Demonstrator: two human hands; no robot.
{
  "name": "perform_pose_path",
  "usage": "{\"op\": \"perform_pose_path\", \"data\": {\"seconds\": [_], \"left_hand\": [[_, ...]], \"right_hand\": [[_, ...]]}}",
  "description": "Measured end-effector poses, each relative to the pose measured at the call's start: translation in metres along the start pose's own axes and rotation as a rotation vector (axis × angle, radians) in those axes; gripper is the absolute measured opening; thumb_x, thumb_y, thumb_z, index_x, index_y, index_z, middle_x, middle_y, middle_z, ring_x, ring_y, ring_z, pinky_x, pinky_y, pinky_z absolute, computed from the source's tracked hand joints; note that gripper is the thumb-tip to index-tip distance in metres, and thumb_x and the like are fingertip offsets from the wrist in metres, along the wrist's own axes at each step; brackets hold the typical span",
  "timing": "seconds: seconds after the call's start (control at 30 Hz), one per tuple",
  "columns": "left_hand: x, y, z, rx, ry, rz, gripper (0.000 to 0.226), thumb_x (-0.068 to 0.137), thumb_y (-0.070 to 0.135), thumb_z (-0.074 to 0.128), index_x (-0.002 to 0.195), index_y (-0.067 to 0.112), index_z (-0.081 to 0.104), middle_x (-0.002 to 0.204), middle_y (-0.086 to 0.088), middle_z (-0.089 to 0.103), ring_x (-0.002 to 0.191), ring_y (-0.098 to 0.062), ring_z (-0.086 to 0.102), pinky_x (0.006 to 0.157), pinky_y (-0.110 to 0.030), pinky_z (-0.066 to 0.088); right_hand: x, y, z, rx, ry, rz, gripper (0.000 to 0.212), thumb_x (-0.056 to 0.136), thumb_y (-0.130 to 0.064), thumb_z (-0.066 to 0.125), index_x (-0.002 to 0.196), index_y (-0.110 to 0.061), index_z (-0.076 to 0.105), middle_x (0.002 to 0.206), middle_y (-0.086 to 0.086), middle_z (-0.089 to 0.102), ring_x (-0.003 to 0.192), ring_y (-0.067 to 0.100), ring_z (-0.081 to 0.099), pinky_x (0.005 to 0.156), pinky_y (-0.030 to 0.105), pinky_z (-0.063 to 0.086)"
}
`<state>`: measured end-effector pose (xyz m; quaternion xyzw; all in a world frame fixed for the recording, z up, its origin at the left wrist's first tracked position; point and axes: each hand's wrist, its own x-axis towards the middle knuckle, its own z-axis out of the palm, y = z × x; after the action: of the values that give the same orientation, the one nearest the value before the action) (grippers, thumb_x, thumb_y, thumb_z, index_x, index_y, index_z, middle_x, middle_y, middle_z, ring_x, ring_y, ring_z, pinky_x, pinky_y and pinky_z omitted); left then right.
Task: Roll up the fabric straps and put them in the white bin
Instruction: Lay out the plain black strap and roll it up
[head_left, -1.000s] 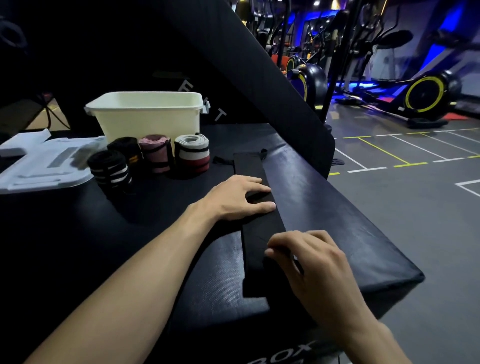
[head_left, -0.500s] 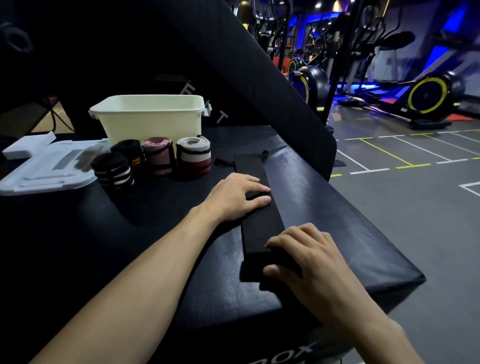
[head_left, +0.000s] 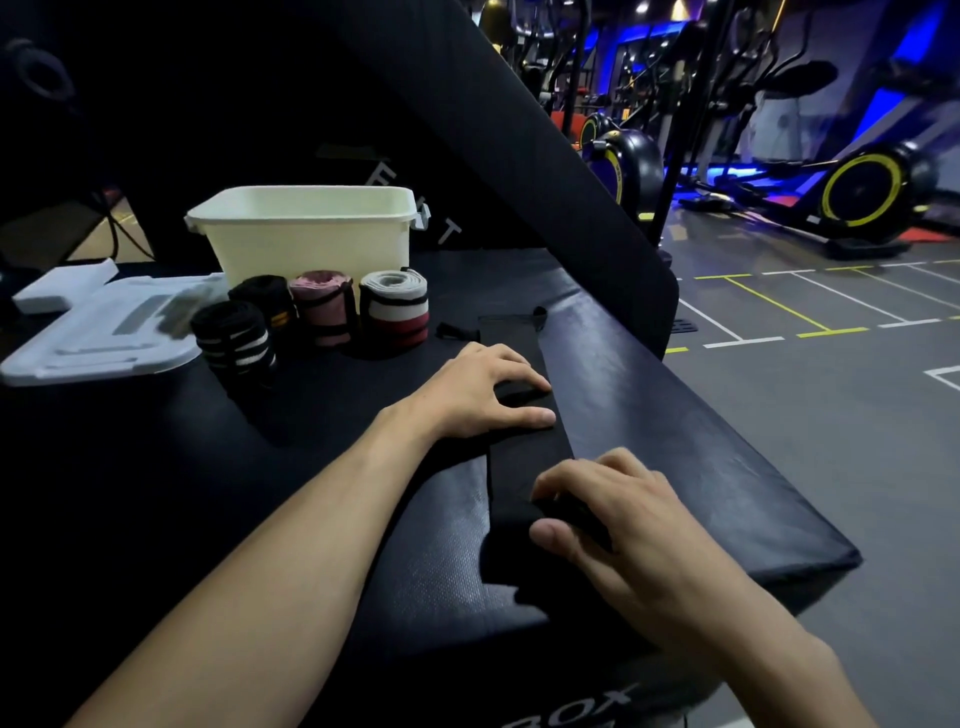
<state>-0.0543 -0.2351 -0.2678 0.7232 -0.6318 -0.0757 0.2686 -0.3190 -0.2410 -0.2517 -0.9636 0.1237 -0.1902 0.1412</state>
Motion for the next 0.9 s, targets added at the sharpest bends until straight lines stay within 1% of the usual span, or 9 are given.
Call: {"op": "perform_pose_path", "data": {"seconds": [0.13,0.27,0.33,0.43,0.57,0.67,0.73,0.8,0.9], "left_hand": [[0.0,0.0,0.001,0.018,0.013,-0.016,0.065,0.065,0.089,0.057,0.119,0.054,0.067,0.133,0.023,0.056,0.122,-0.005,0.037,0.114,-0.036,0.035],[-0.001,0.001,0.001,0.017,0.028,-0.014,0.053,0.076,0.076,0.068,0.122,0.049,0.069,0.138,0.016,0.056,0.128,-0.008,0.038,0.116,-0.036,0.034],[-0.001,0.001,0.001,0.017,0.028,-0.009,0.055,0.076,0.076,0.067,0.123,0.047,0.069,0.139,0.015,0.056,0.128,-0.008,0.038,0.116,-0.035,0.034],[0.0,0.0,0.002,0.02,0.016,-0.009,0.071,0.067,0.088,0.055,0.123,0.047,0.069,0.139,0.015,0.057,0.123,-0.004,0.037,0.114,-0.031,0.033],[0.001,-0.002,0.003,0.026,0.032,-0.008,0.068,0.069,0.087,0.057,0.123,0.048,0.069,0.138,0.017,0.057,0.126,-0.005,0.039,0.116,-0.034,0.034],[0.001,-0.003,0.004,0.033,0.039,-0.009,0.066,0.071,0.085,0.057,0.124,0.048,0.069,0.141,0.014,0.058,0.133,-0.009,0.043,0.117,-0.037,0.035],[0.001,-0.002,0.002,0.046,0.039,-0.021,0.059,0.077,0.081,0.059,0.125,0.049,0.068,0.146,0.011,0.056,0.138,-0.01,0.043,0.119,-0.039,0.034],[0.002,-0.001,0.002,0.085,0.025,-0.032,0.047,0.088,0.069,0.06,0.129,0.049,0.066,0.151,0.008,0.054,0.143,-0.013,0.04,0.121,-0.044,0.03],[0.004,-0.002,0.002,0.127,-0.01,-0.052,0.042,0.098,0.06,0.048,0.136,0.049,0.06,0.156,0.005,0.049,0.149,-0.02,0.034,0.122,-0.051,0.025]], "right_hand": [[0.009,0.002,0.006,-0.065,0.089,0.031,0.039,0.095,-0.06,0.035,0.1,-0.036,0.065,0.108,-0.016,0.047,0.097,0.015,0.044,0.079,0.043,0.048],[0.021,0.007,0.011,-0.114,0.136,0.028,0.047,0.097,-0.058,0.033,0.089,-0.032,0.072,0.102,-0.013,0.048,0.091,0.018,0.045,0.073,0.046,0.049],[0.024,0.006,0.013,-0.121,0.191,0.031,0.039,0.096,-0.055,0.04,0.091,-0.035,0.074,0.099,-0.015,0.049,0.089,0.017,0.047,0.069,0.043,0.049],[0.027,-0.003,0.018,-0.129,0.343,0.026,0.015,0.092,-0.038,0.059,0.095,-0.033,0.073,0.097,-0.016,0.058,0.083,0.017,0.055,0.068,0.038,0.046],[0.025,-0.007,0.023,-0.164,0.442,-0.051,0.008,0.093,-0.032,0.062,0.091,-0.026,0.068,0.086,-0.012,0.065,0.075,0.014,0.061,0.071,0.036,0.045],[0.019,-0.005,0.021,-0.133,0.405,-0.089,0.027,0.096,-0.049,0.059,0.086,-0.026,0.066,0.083,-0.011,0.061,0.074,0.014,0.058,0.072,0.034,0.044],[0.016,-0.003,0.019,-0.112,0.341,-0.105,0.032,0.091,-0.059,0.06,0.088,-0.028,0.066,0.09,-0.013,0.06,0.079,0.013,0.058,0.075,0.034,0.044],[0.015,0.001,0.018,-0.112,0.286,-0.106,0.031,0.084,-0.061,0.067,0.094,-0.032,0.065,0.098,-0.016,0.059,0.085,0.012,0.059,0.077,0.034,0.045],[0.017,0.008,0.019,-0.106,0.231,-0.083,0.037,0.077,-0.055,0.072,0.106,-0.033,0.067,0.11,-0.017,0.059,0.093,0.013,0.06,0.076,0.037,0.051]]}}
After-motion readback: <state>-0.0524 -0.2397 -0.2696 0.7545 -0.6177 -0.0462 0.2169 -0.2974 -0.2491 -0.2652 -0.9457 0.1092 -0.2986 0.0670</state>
